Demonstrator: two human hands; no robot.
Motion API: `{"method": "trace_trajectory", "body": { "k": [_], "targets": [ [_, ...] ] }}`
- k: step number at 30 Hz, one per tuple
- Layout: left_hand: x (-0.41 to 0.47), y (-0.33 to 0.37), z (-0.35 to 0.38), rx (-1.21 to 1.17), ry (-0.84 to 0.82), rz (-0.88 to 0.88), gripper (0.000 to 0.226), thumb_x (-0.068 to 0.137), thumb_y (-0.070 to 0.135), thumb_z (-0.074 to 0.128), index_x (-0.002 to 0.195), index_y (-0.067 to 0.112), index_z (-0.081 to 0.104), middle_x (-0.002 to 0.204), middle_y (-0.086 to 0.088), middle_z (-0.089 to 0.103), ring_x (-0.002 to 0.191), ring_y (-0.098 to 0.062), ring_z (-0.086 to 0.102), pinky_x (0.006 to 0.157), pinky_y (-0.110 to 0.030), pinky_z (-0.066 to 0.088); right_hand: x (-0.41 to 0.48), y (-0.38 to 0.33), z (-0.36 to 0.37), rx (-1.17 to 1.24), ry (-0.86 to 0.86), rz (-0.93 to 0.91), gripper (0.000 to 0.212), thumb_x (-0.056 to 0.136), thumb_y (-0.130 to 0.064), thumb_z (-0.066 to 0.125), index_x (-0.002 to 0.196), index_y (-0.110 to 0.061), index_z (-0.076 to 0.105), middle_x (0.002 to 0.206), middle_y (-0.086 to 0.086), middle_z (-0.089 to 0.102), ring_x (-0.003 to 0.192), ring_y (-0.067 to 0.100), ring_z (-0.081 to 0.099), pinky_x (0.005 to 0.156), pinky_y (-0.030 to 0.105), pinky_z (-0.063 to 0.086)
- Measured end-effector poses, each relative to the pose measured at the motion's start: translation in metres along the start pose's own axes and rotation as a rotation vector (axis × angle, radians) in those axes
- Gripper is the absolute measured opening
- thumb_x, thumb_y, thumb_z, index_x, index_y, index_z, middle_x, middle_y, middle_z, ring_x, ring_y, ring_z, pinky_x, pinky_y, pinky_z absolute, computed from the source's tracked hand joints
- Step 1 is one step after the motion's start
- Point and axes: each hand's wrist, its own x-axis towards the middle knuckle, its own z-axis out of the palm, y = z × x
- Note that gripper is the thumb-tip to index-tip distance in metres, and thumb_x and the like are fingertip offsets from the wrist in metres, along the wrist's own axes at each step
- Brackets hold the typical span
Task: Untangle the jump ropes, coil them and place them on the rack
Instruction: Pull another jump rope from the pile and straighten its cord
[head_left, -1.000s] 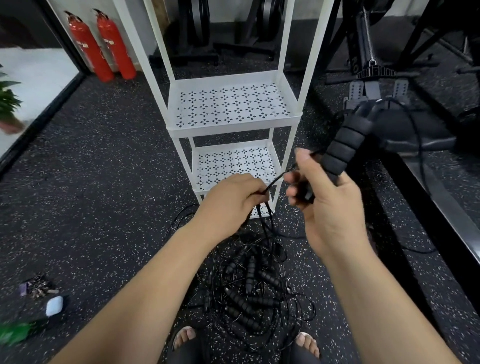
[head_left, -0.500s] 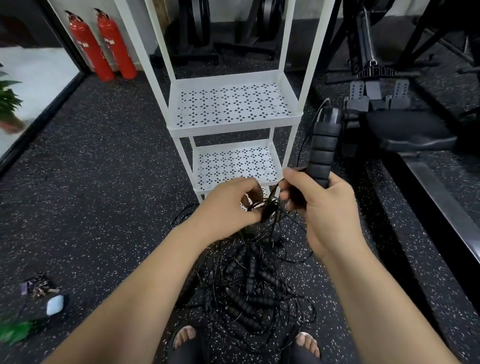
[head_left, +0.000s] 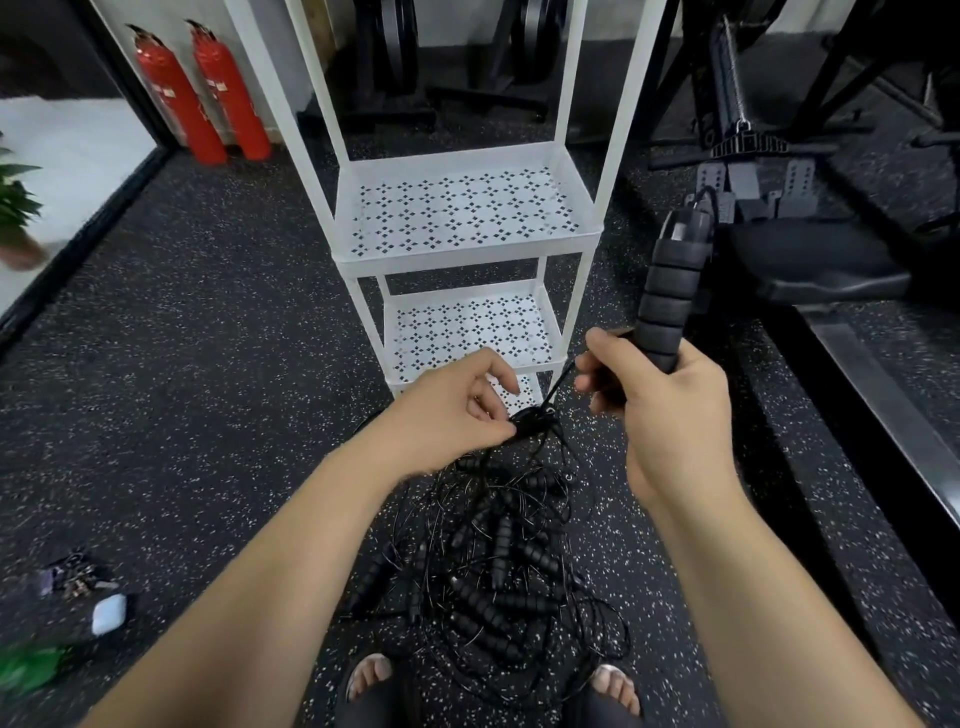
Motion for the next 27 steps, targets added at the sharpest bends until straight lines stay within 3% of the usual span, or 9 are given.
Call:
{"method": "trace_trajectory", "body": {
  "k": [3, 5, 7, 10, 12, 14, 17, 23, 27],
  "targets": [
    [0.001, -0.001, -0.003, 0.03, -0.1, -0.057, 0.04, 0.086, 0.034, 0.088, 0.114, 0.042, 0.061, 0.099, 0.008, 0.075, 0.088, -0.008, 0.07, 0.087, -0.031, 0.055, -0.002, -0.002, 0.001, 0.033, -0.038, 0.015, 0.008, 0.094, -0.009, 0.079, 0.093, -0.008, 0.071, 0.08, 0.014, 0.075, 0.069, 0.025, 0.065, 0.058, 0.033, 0.046],
    [0.001, 0.0, 0.003, 0.015, -0.123, -0.084, 0.027, 0.095, 0.048, 0.076, 0.115, 0.04, 0.059, 0.099, 0.007, 0.078, 0.09, -0.01, 0.073, 0.091, -0.035, 0.056, -0.004, -0.004, 0.002, 0.053, -0.08, 0.025, 0.007, 0.094, -0.007, 0.079, 0.093, -0.007, 0.071, 0.08, 0.014, 0.074, 0.068, 0.023, 0.065, 0.057, 0.031, 0.047],
    [0.003, -0.001, 0.011, -0.045, -0.06, -0.121, 0.016, 0.104, 0.048, 0.063, 0.11, 0.034, 0.059, 0.097, 0.003, 0.08, 0.083, -0.016, 0.073, 0.091, -0.044, 0.058, -0.006, -0.007, 0.004, 0.063, -0.111, 0.033, 0.007, 0.096, -0.007, 0.078, 0.094, -0.006, 0.071, 0.079, 0.013, 0.073, 0.066, 0.021, 0.065, 0.056, 0.029, 0.047],
    [0.005, -0.001, 0.022, -0.205, -0.048, -0.165, 0.02, 0.102, 0.037, 0.07, 0.113, 0.027, 0.056, 0.092, -0.001, 0.08, 0.066, -0.012, 0.059, 0.072, -0.038, 0.047, -0.007, -0.01, 0.004, 0.075, -0.116, 0.034, 0.007, 0.096, -0.007, 0.077, 0.094, -0.007, 0.07, 0.079, 0.013, 0.073, 0.066, 0.02, 0.065, 0.056, 0.028, 0.048],
    [0.007, -0.001, 0.026, -0.268, -0.035, -0.168, 0.029, 0.098, 0.037, 0.075, 0.116, 0.027, 0.055, 0.085, 0.001, 0.078, 0.062, -0.008, 0.058, 0.069, -0.034, 0.042, -0.007, -0.011, 0.002, 0.081, -0.111, 0.036, 0.008, 0.096, -0.008, 0.077, 0.094, -0.009, 0.07, 0.081, 0.014, 0.073, 0.066, 0.021, 0.064, 0.057, 0.028, 0.048],
    [0.012, -0.003, 0.028, -0.216, 0.037, -0.148, 0.027, 0.099, 0.036, 0.075, 0.113, 0.03, 0.054, 0.078, 0.004, 0.074, 0.056, -0.006, 0.053, 0.061, -0.029, 0.04, -0.006, -0.013, 0.001, 0.09, -0.106, 0.04, 0.009, 0.096, -0.009, 0.078, 0.095, -0.01, 0.069, 0.081, 0.013, 0.073, 0.067, 0.021, 0.065, 0.059, 0.03, 0.048],
    [0.017, -0.009, 0.027, -0.077, 0.057, -0.117, 0.025, 0.098, 0.029, 0.075, 0.111, 0.033, 0.054, 0.082, -0.009, 0.075, 0.048, -0.012, 0.041, 0.047, -0.026, 0.031, -0.005, -0.016, -0.001, 0.101, -0.099, 0.04, 0.01, 0.096, -0.011, 0.079, 0.1, -0.009, 0.069, 0.083, 0.013, 0.073, 0.068, 0.021, 0.065, 0.059, 0.029, 0.048],
    [0.018, -0.031, 0.025, 0.354, -0.013, -0.133, 0.02, 0.086, 0.021, 0.076, 0.093, 0.034, 0.062, 0.071, 0.008, 0.063, 0.061, -0.015, 0.059, 0.056, -0.031, 0.044, -0.01, -0.026, 0.0, 0.127, -0.132, 0.033, 0.009, 0.098, -0.008, 0.076, 0.096, -0.009, 0.067, 0.081, 0.013, 0.071, 0.065, 0.02, 0.063, 0.059, 0.028, 0.048],
    [0.021, -0.048, 0.023, 0.428, 0.005, -0.144, 0.021, 0.089, 0.023, 0.079, 0.102, 0.037, 0.07, 0.094, 0.009, 0.063, 0.079, -0.018, 0.068, 0.071, -0.037, 0.058, -0.014, -0.033, 0.0, 0.15, -0.166, 0.028, 0.011, 0.098, -0.007, 0.075, 0.091, -0.012, 0.068, 0.08, 0.011, 0.07, 0.064, 0.018, 0.063, 0.058, 0.026, 0.048]
  ]
}}
